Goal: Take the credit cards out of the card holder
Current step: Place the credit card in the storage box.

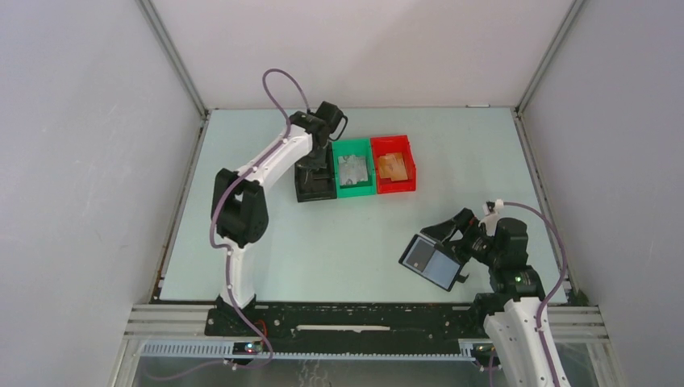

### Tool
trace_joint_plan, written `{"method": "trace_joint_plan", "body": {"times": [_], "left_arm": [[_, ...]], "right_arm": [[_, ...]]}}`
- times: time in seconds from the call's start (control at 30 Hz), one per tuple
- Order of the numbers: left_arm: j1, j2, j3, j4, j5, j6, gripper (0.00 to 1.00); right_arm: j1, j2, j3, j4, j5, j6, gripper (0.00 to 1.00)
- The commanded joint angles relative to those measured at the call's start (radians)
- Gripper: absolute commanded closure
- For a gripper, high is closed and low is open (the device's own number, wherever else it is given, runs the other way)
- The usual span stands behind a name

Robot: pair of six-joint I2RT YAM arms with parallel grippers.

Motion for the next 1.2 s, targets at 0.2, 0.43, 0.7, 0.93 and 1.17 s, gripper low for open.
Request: {"method": "trace_joint_plan", "body": {"times": [0.2,0.43,0.7,0.93,1.17], "left_arm": [[-0.006,0.049,0.048,0.077,-0.085,-0.026,0.92],[-0.006,0.101,0.129,0.035,-0.060,-0.030,0.78],[-0.041,-0.134,-0.009,0.135,0.087,-0.034,0.78],[-0.106,-0.337,-0.202,0.271,0.285,-0.054,0.69],[-0.210,-0.389,-0.344,0.352,0.436,-0.110,0.69]], "right_arm": [[0.001,-0.017,0.025,-0.008,0.007,-0.017,0.00],[0.001,-0.040,0.025,-0.024,0.010,-0.012,0.00],[0.001,-0.047,0.025,-0.044,0.029,-0.022,0.00],[0.000,-0.030,0.025,-0.065,0.073,-0.049,0.01],[0.001,0.023,0.025,-0.175,0.203,-0.097,0.09]]}}
